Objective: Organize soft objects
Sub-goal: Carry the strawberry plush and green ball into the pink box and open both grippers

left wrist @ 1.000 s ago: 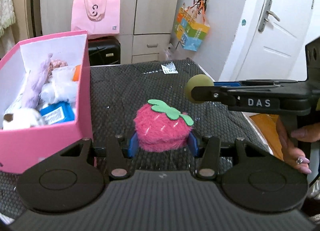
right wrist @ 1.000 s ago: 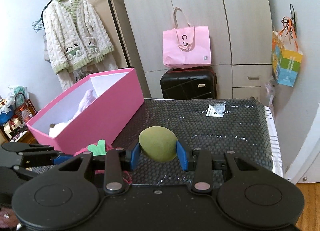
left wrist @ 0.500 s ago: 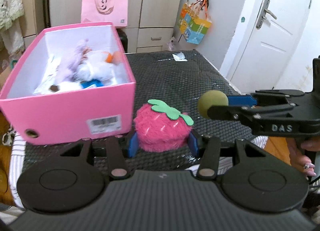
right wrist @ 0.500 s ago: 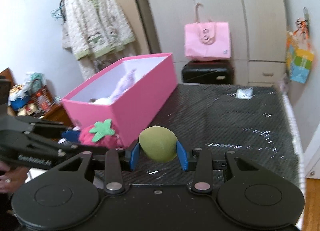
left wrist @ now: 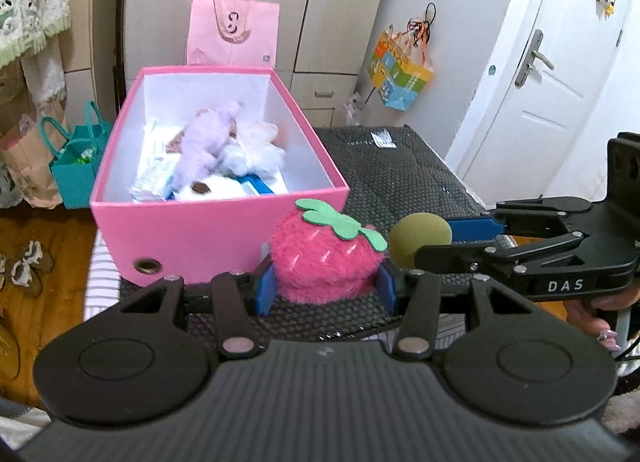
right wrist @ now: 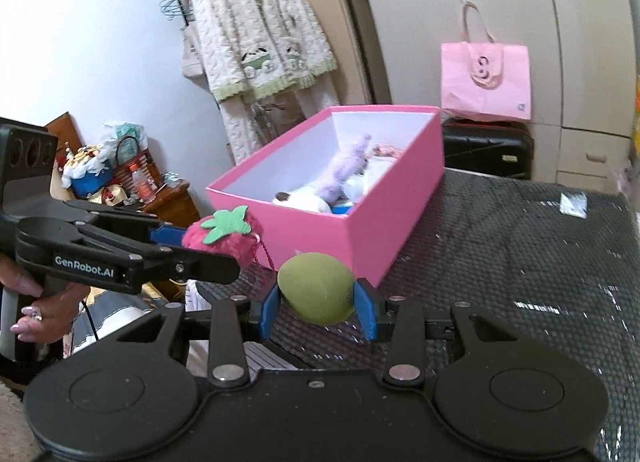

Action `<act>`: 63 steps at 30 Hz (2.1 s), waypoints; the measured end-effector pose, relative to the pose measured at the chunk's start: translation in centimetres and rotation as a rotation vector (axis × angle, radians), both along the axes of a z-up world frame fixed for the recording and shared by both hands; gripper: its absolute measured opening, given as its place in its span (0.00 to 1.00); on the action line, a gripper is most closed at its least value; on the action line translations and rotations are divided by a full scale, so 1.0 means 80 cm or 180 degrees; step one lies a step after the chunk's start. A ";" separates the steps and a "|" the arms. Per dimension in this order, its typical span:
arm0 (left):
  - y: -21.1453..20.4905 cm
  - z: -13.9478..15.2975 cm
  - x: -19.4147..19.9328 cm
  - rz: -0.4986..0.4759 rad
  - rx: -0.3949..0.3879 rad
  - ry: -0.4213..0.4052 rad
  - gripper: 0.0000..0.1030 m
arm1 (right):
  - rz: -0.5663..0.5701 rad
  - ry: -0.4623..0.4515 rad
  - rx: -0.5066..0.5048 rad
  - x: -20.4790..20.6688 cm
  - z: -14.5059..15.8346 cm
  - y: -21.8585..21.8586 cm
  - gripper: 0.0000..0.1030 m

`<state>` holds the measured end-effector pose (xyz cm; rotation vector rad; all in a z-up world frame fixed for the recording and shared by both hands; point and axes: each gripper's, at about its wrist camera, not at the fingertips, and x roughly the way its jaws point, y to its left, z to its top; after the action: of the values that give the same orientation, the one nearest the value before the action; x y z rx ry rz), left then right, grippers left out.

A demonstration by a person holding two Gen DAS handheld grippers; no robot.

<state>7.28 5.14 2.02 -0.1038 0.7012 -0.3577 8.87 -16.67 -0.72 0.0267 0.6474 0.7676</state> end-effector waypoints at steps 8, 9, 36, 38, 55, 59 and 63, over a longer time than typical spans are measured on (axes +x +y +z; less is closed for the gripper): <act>0.031 0.022 0.023 0.0085 0.0039 -0.0162 0.48 | 0.0092 -0.0115 -0.0010 0.024 0.023 0.033 0.45; 0.034 0.024 0.027 0.0091 0.0035 -0.0177 0.48 | 0.0090 -0.0137 -0.0021 0.029 0.026 0.039 0.45; 0.113 0.000 0.241 0.0404 0.0296 -0.0027 0.48 | -0.0207 -0.0054 -0.0416 0.236 0.028 0.135 0.45; 0.112 -0.003 0.251 0.0409 0.0350 -0.0001 0.48 | -0.0233 -0.0045 -0.0467 0.247 0.024 0.140 0.45; 0.107 0.007 0.244 0.0565 0.0322 -0.0099 0.74 | -0.0421 0.0016 -0.0369 0.274 0.017 0.135 0.48; 0.107 0.011 0.225 0.0509 0.0276 -0.0074 0.76 | -0.0427 -0.0041 -0.0359 0.253 0.025 0.126 0.49; 0.103 0.014 0.202 0.0468 0.0283 -0.0069 0.83 | -0.0454 -0.0140 -0.0348 0.225 0.035 0.114 0.53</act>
<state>23.42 13.39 3.14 -0.0666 0.6829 -0.1861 26.90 -7.57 2.08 -0.0436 0.6377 0.5932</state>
